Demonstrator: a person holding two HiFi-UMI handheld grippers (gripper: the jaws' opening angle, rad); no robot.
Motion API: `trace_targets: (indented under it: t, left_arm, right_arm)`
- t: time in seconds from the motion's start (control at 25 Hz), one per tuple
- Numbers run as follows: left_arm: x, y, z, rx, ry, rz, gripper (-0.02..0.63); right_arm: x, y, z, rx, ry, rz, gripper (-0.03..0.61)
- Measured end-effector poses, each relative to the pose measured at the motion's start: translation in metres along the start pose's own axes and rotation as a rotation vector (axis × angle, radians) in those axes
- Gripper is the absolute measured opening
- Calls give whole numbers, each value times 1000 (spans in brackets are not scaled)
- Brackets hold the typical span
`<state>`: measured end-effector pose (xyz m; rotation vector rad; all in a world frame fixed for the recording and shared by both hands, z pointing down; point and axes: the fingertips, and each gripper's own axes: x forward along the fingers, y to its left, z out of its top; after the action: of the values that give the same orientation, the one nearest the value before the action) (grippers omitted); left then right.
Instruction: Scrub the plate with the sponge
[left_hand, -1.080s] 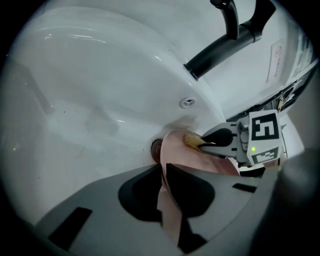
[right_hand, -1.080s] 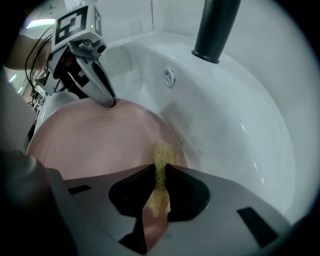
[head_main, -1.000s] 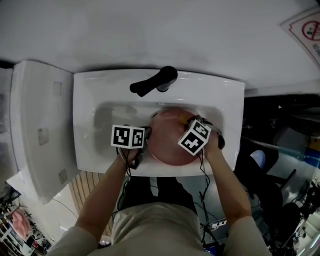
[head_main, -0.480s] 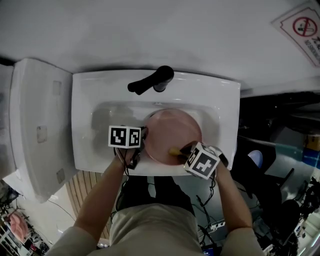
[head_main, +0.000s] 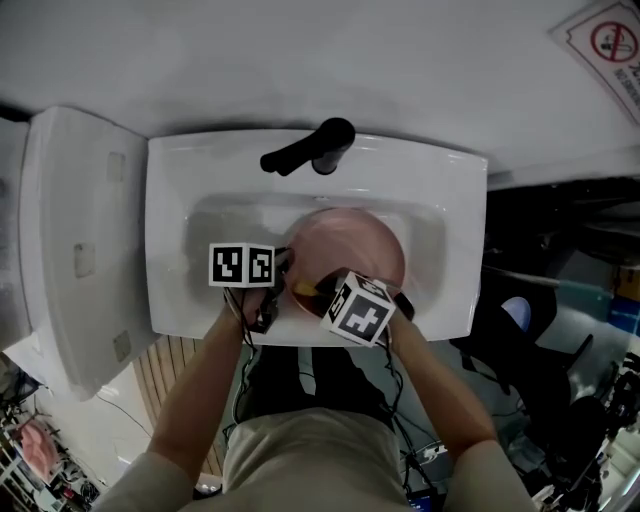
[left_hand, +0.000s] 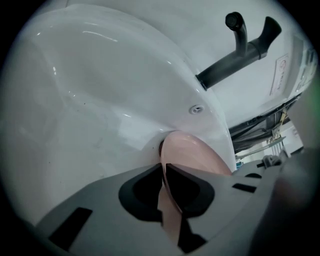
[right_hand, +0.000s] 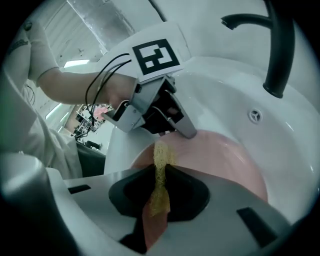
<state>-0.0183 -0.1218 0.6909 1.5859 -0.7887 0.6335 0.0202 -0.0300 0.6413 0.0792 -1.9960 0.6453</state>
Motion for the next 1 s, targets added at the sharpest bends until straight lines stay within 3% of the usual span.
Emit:
trace_targets:
  t: [0.4, 0.56, 0.76, 0.88, 1.0]
  left_arm:
    - [2, 7, -2, -21, 10, -9, 29]
    - [3, 6, -3, -9, 18, -14, 32]
    - [5, 2, -6, 18, 30, -19, 31]
    - [4, 0, -6, 20, 30, -22, 26]
    - [6, -2, -7, 55, 44, -1, 18]
  right_arm:
    - [27, -65, 18, 4, 33, -167, 58]
    - [24, -105, 8, 39, 52, -295, 57]
    - [0, -143, -37, 45, 213, -413, 57]
    - [-13, -138, -66, 27, 297, -401, 57]
    - [-24, -110, -85, 22, 312, -323, 57]
